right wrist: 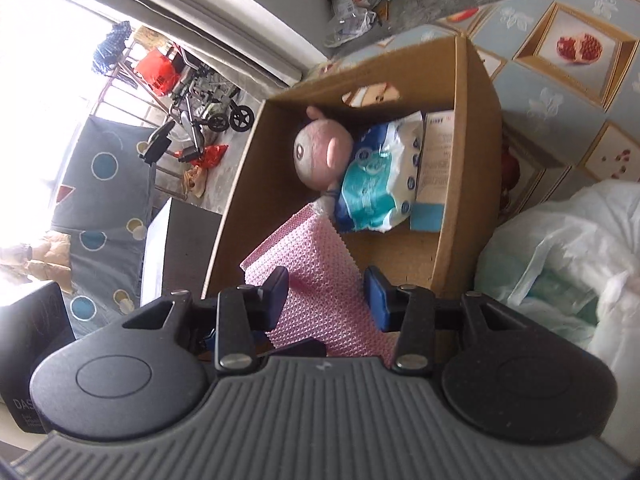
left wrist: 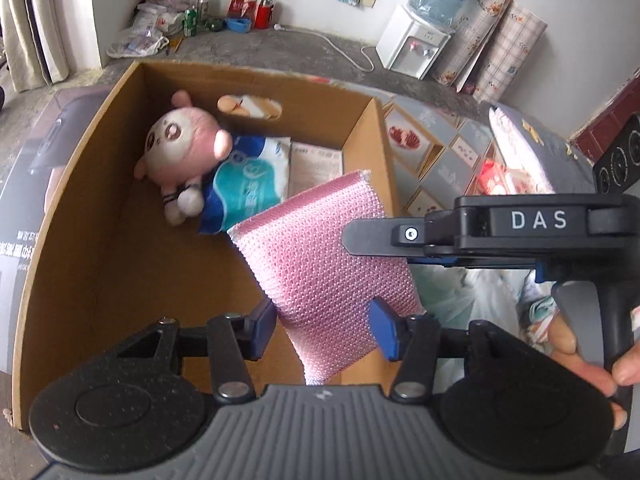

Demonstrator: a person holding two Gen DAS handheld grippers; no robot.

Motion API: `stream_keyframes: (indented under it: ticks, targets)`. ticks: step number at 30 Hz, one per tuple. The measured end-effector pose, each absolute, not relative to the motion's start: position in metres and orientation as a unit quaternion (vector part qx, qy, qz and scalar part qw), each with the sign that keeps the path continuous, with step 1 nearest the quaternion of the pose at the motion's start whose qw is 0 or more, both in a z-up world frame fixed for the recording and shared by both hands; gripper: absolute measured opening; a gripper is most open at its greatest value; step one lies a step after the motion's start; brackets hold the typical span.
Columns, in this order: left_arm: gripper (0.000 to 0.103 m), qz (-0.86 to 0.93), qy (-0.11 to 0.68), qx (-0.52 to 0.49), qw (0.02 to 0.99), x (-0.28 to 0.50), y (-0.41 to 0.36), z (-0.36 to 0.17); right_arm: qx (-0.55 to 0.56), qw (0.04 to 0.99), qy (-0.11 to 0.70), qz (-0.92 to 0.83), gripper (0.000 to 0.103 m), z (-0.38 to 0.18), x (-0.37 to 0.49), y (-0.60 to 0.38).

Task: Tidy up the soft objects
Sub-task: 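Carry the pink sponge cloth with the left tool into the box and release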

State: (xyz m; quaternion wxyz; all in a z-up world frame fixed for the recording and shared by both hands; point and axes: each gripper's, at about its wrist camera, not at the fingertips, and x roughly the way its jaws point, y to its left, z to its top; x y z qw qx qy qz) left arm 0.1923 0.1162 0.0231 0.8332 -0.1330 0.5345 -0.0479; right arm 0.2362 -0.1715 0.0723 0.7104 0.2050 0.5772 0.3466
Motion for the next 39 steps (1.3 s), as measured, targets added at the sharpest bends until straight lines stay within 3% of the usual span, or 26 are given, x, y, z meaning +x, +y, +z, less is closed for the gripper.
stream_keyframes:
  ticks: [14, 20, 32, 39]
  targets:
    - [0.052, -0.092, 0.629, -0.112, 0.764, 0.225, 0.124, -0.073, 0.146, 0.759, 0.549, 0.318, 0.045, 0.069, 0.235, -0.186]
    - [0.052, -0.093, 0.631, -0.068, 0.767, 0.239, 0.116, -0.079, 0.157, 0.764, 0.542, 0.313, 0.045, 0.068, 0.242, -0.204]
    - [0.051, -0.169, 0.583, 0.148, 0.781, 0.239, 0.071, -0.065, 0.177, 0.752, 0.556, 0.307, 0.045, 0.046, 0.253, -0.211]
    - [0.051, -0.202, 0.548, 0.152, 0.797, 0.245, 0.058, -0.062, 0.185, 0.747, 0.561, 0.305, 0.046, 0.041, 0.252, -0.213]
